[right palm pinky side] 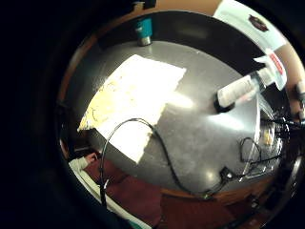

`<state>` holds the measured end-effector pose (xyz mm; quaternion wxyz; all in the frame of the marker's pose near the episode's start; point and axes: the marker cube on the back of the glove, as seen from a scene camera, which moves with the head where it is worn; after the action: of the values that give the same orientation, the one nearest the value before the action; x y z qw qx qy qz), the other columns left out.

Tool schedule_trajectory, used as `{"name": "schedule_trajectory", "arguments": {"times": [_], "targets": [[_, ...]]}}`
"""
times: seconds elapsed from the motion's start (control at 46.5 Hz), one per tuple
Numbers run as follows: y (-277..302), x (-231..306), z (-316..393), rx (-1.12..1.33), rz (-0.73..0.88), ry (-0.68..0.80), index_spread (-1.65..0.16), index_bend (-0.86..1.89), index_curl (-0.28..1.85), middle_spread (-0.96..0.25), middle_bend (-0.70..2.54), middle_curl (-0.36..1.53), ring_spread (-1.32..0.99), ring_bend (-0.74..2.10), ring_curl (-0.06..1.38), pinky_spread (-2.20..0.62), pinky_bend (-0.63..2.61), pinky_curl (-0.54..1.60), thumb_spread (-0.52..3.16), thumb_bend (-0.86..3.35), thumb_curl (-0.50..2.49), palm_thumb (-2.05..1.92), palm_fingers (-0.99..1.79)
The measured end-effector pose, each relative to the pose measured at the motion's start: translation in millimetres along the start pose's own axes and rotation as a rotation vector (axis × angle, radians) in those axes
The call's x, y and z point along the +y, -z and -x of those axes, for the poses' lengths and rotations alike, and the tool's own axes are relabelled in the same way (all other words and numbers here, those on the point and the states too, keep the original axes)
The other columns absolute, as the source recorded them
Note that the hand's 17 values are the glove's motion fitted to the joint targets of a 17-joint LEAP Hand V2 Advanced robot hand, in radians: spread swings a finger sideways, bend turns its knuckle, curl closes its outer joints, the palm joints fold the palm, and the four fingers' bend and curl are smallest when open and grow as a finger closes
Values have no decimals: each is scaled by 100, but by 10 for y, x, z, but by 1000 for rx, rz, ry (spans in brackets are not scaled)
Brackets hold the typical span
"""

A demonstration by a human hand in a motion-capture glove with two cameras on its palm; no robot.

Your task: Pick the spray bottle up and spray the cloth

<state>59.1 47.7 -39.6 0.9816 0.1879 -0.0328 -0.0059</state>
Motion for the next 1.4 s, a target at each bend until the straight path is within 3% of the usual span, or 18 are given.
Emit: {"name": "schedule_trajectory", "arguments": {"times": [0.645,1.398], "targets": [[423,433,-972,-93,-390,-219,-39,13,26,-4,19,29,-2,34,27,17,37,34,98,-4,39,67,18],[384,85,-2068,-428,-488,-502,-35,11,20,-2,20,33,-2,41,30,14,44,36,97,-3,37,64,19]]}}
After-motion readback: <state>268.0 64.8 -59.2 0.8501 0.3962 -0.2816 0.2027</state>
